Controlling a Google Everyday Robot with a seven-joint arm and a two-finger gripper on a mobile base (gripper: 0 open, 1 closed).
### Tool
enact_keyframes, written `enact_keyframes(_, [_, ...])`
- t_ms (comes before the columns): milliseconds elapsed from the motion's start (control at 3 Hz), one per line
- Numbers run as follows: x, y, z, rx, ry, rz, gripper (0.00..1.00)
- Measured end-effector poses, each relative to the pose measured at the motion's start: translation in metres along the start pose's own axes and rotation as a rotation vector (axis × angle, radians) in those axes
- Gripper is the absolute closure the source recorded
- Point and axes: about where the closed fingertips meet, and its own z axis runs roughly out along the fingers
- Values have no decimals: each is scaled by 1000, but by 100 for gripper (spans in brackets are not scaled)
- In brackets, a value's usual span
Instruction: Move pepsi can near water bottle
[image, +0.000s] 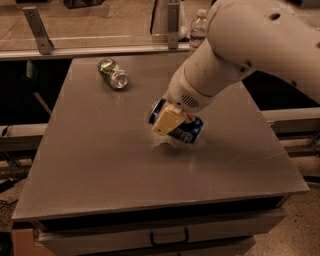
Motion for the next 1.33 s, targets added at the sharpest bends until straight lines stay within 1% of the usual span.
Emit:
enact_keyframes(333, [-3,-2,-4,10,-4,-8,100])
enact_keyframes(667, [-3,-2,-4,10,-4,-8,100])
enact_keyframes(1000, [10,-37,-16,85,-11,-29,100])
enact_keyframes(1333, [39,-91,-33,166,-23,-61,100])
